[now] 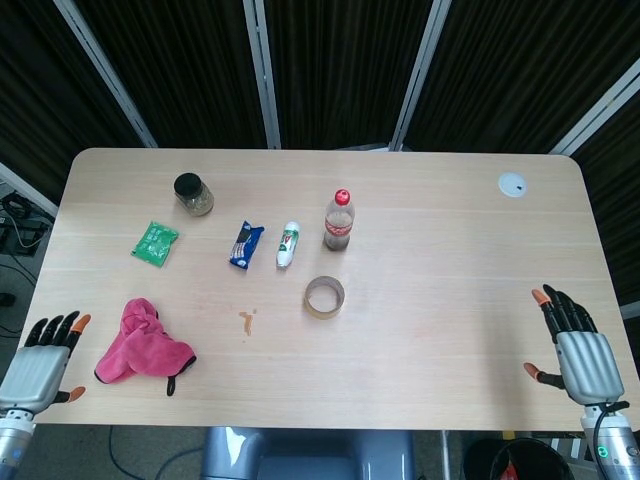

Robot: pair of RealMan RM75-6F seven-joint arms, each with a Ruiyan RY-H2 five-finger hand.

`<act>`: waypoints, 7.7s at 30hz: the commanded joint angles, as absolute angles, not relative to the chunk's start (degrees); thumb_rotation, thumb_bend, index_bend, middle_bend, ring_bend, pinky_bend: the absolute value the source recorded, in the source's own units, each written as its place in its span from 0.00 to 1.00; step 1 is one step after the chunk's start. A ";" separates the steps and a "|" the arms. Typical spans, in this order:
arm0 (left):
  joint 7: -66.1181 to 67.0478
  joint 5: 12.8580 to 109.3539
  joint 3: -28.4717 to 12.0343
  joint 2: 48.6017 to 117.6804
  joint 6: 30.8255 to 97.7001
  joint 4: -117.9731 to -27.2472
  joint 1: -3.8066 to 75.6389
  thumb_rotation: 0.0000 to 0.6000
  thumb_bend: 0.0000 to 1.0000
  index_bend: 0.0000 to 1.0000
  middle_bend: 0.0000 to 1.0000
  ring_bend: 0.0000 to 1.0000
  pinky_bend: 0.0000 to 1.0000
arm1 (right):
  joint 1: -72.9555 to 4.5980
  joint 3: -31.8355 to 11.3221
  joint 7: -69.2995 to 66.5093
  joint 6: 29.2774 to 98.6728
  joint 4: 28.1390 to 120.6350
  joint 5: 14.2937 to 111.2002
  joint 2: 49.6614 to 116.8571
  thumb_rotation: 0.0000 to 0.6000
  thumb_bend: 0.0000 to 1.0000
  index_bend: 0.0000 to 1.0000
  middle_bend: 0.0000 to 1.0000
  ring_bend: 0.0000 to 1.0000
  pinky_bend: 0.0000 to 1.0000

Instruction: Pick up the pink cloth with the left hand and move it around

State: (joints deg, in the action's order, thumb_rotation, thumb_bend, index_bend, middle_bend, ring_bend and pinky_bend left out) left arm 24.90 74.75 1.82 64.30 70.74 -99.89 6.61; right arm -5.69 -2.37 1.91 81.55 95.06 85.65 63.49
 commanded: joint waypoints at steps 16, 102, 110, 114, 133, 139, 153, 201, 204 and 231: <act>39.92 59.16 -1.55 77.98 65.92 -92.47 13.64 1.00 0.00 0.00 0.00 0.00 0.00 | -5.72 -2.39 0.84 81.14 95.26 85.35 63.22 1.00 0.00 0.00 0.00 0.00 0.12; 42.69 63.26 -4.86 103.83 67.44 -82.87 30.38 1.00 0.62 0.87 0.61 0.49 0.56 | -6.13 -2.65 -1.63 79.22 95.94 83.60 62.57 1.00 0.00 0.00 0.00 0.00 0.12; 42.23 64.35 -2.90 108.51 65.41 -80.92 30.99 1.00 0.62 0.87 0.61 0.49 0.56 | -6.29 -3.05 -2.41 79.11 95.58 83.18 62.65 1.00 0.00 0.00 0.00 0.00 0.12; 41.90 65.10 -3.11 110.82 64.99 -79.78 31.54 1.00 0.62 0.87 0.61 0.49 0.56 | -6.29 -2.94 -2.40 79.09 95.49 83.33 62.71 1.00 0.00 0.00 0.00 0.00 0.12; 43.94 64.15 -7.87 113.04 62.74 -67.76 34.86 1.00 0.62 0.87 0.60 0.49 0.56 | -6.39 -2.93 -3.13 78.84 95.39 83.33 62.59 1.00 0.00 0.00 0.00 0.00 0.12; 43.52 63.33 -8.25 110.64 62.16 -64.91 34.61 1.00 0.62 0.87 0.60 0.49 0.56 | -6.47 -2.84 -2.93 78.82 95.31 83.60 62.75 1.00 0.00 0.00 0.00 0.00 0.12; 39.80 62.93 -9.60 106.69 61.25 -62.53 34.59 1.00 0.62 0.87 0.60 0.49 0.56 | -6.65 -2.89 -2.50 78.53 95.28 83.32 62.97 1.00 0.00 0.00 0.00 0.00 0.12; 39.01 68.35 -6.97 89.21 70.38 -86.71 31.45 1.00 0.62 0.86 0.60 0.49 0.56 | -6.54 -3.07 -1.79 78.84 94.81 82.93 63.05 1.00 0.00 0.00 0.00 0.00 0.12; 37.31 67.99 -7.46 85.81 70.89 -88.10 30.55 1.00 0.62 0.86 0.60 0.49 0.56 | -6.53 -3.09 -1.54 78.93 94.88 82.92 63.10 1.00 0.00 0.00 0.00 0.00 0.12; 23.00 68.79 -4.81 78.24 67.67 -80.89 25.48 1.00 0.20 0.48 0.14 0.12 0.26 | -6.37 -3.03 -0.94 78.63 95.83 82.28 62.84 1.00 0.00 0.00 0.00 0.00 0.12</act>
State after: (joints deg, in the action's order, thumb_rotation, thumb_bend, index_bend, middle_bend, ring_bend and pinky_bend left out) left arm 23.34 69.01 -5.05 78.34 68.24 -80.95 25.57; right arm -6.37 -3.03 -0.95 78.62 95.83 82.29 62.84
